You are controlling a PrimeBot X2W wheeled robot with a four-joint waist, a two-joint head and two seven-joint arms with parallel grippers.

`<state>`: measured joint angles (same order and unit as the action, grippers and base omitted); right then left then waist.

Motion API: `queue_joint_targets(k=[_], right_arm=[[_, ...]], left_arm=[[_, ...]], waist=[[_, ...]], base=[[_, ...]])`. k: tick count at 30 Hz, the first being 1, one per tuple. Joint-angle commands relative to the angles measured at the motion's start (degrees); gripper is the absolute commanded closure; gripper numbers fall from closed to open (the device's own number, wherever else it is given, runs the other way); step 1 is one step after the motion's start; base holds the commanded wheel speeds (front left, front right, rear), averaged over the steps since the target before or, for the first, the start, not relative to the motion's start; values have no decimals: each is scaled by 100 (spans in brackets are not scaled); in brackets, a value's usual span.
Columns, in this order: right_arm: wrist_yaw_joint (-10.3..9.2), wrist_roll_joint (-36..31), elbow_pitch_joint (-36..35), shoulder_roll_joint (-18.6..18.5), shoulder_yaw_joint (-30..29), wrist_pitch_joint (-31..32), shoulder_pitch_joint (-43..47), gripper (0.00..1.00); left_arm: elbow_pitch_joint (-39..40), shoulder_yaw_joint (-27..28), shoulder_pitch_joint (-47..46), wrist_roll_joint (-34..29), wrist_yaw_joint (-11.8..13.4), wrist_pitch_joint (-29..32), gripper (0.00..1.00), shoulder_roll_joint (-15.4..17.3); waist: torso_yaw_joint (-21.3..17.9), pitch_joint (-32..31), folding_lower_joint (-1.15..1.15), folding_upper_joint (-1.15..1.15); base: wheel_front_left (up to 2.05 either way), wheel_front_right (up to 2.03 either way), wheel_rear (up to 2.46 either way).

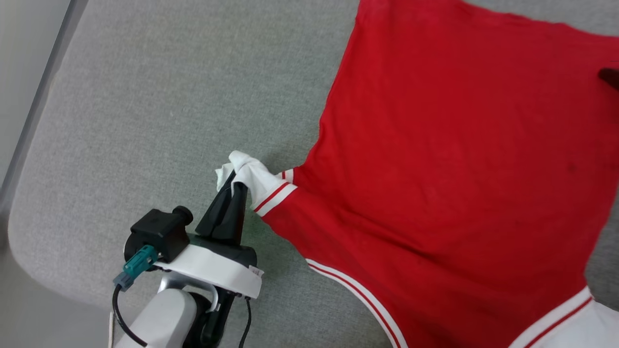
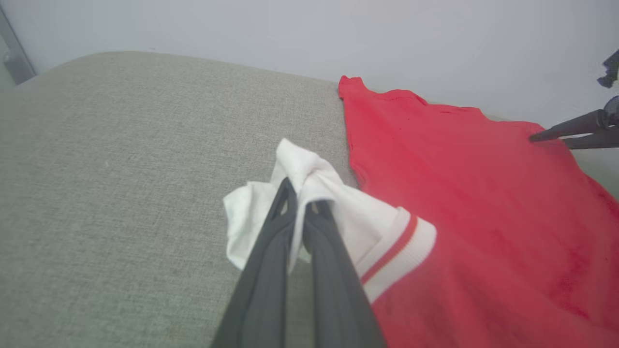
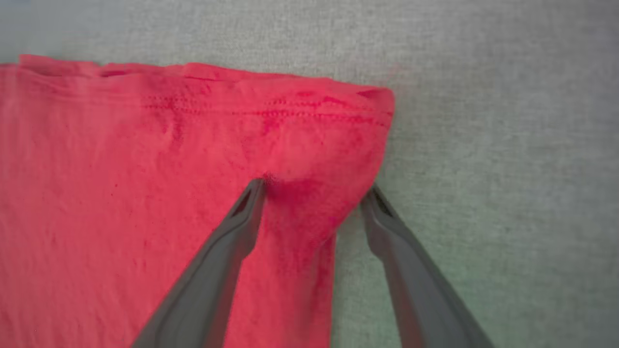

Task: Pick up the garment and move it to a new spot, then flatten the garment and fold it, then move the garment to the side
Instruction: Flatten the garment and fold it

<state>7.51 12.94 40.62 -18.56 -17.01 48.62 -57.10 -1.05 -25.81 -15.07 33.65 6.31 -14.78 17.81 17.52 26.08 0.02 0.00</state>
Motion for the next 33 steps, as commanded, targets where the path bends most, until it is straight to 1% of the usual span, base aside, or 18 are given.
queue_joint_targets(k=[1, 6, 7, 8, 10, 11, 18, 20, 25, 27, 28, 29, 32, 33], right_arm=[[-4, -190, 143, -12, -8, 205, -121, 0], [-6, -546, 706, 164, -153, 921, 203, 0], [-6, -644, 791, 183, -189, 1075, 273, 51], [-7, -699, 807, 217, -229, 1117, 359, 95], [-6, -756, 793, 283, -283, 1169, 481, 95], [-3, -765, 732, 308, -302, 1114, 479, 100], [-3, -666, 309, 229, -177, 678, 445, 100], [-5, -547, 189, 199, -127, 488, 575, 100], [-8, -223, -165, 106, 93, 115, 1305, 100], [-7, 12, -383, 92, 211, 3, 1710, 100], [-7, 221, -616, 66, 326, -91, 2125, 100], [-6, 331, -737, 102, 385, -158, 2333, 100], [-6, 605, -1167, 149, 408, -261, 3040, 100], [-6, 605, -1167, 149, 408, -261, 3040, 100]], left_arm=[[41, 12, -112, -62, -41, -31, 100, -51], [-12, 109, -108, -125, -103, -45, 100, -160], [-24, 127, -105, -125, -116, -47, 100, -182], [-38, 136, -106, -132, -120, -48, 100, -210], [-85, 166, -92, -160, -154, -51, 100, -266], [-115, 185, -76, -173, -164, -50, 100, -284], [-441, 293, 113, -190, -197, -52, 100, -292], [-584, 325, 196, -185, -186, -53, 100, -268], [-886, 375, 436, -119, -118, -7, 100, -136], [-960, 412, 583, -78, -92, 38, 100, -65], [-1015, 454, 733, -43, -46, 81, 100, -9], [-1049, 481, 821, -1, -16, 98, 100, 21], [-1134, 547, 1046, 86, 29, 158, 100, 112], [-1134, 547, 1046, 86, 29, 158, 100, 112]], waist=[[252, 320, -2, 0], [285, 405, -2, 0], [292, 408, -2, 0], [301, 410, -2, 0], [308, 378, -2, 0], [301, 356, -2, 0], [87, -16, -2, 0], [-31, -243, -2, 0], [-382, -890, -2, 0], [-562, -1149, -2, 0], [-745, -1386, -2, 0], [-850, -1520, -2, 0], [-1104, -1815, -2, 0], [-1104, -1815, -2, 0]], base=[[0, 0, 0], [0, 0, 0], [0, 0, 0], [0, 0, 0], [0, 0, 0], [0, 0, 0], [0, 0, 0], [0, 0, 0], [0, 0, 0], [0, 0, 0], [0, 0, 0], [0, 0, 0], [0, 0, 0], [0, 0, 0]])
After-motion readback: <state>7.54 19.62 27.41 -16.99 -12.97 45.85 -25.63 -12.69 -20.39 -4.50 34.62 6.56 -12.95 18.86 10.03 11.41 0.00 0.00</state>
